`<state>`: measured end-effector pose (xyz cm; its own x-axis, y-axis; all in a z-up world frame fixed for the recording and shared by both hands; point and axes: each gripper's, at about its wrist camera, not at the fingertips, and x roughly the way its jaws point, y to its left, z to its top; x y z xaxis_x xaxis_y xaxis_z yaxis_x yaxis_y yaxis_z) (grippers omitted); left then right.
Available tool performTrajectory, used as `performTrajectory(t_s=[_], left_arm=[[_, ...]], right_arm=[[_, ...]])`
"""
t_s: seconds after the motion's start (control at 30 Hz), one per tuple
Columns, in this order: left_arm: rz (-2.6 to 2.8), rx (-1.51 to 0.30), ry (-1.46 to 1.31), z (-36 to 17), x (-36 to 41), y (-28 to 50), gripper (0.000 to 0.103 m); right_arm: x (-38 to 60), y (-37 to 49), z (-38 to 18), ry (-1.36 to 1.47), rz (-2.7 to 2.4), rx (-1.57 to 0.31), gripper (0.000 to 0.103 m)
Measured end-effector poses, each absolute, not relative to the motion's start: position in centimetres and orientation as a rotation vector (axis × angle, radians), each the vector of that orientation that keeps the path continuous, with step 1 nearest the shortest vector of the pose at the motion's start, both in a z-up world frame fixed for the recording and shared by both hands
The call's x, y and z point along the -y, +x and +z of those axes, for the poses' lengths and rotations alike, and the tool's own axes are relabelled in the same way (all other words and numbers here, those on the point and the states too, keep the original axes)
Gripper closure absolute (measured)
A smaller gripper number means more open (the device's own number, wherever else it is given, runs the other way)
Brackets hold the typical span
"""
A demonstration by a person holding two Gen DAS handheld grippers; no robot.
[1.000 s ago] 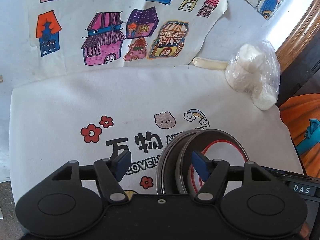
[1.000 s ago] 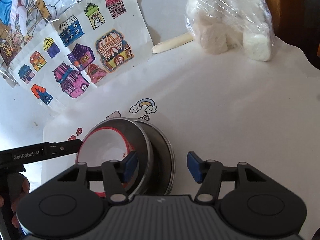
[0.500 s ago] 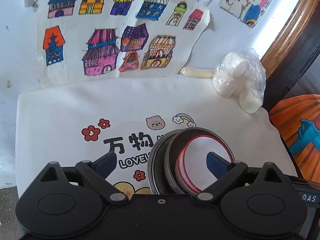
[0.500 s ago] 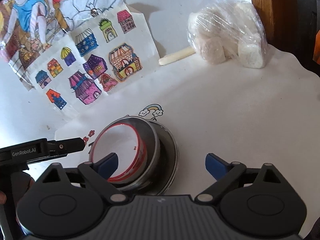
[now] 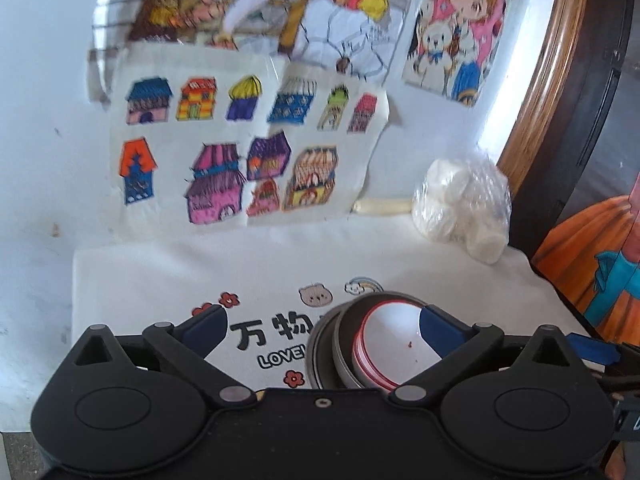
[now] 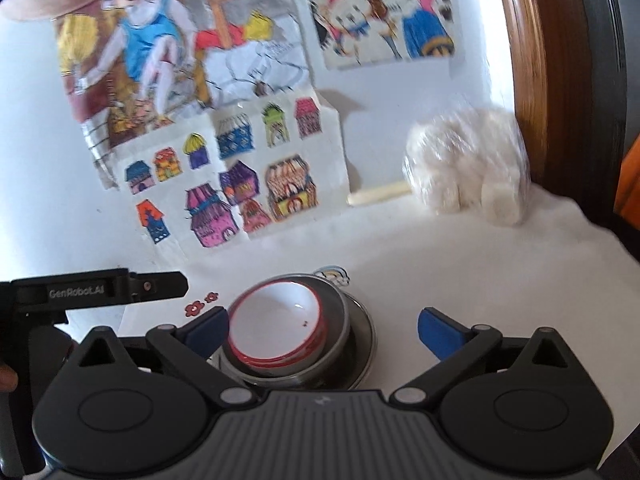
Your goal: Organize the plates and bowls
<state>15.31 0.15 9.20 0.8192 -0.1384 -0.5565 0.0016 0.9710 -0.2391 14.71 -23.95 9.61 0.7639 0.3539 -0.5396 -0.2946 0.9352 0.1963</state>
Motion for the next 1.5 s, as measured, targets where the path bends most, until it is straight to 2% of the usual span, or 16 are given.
performTrajectory(t_s=[0.57, 1.5], left_arm=[[-0.038, -0.476, -0.222, 9.2, -1.8, 7.8, 0.001], [0.020, -0.336, -0.121, 2.4, 0.9, -4.3, 0.001]], right_arm=[[23.2, 8.5, 10.0, 0.114, 0.315, -0.494, 0.000], [21.6, -3.9, 4.3, 0.036, 0.138, -0.252, 0.000]])
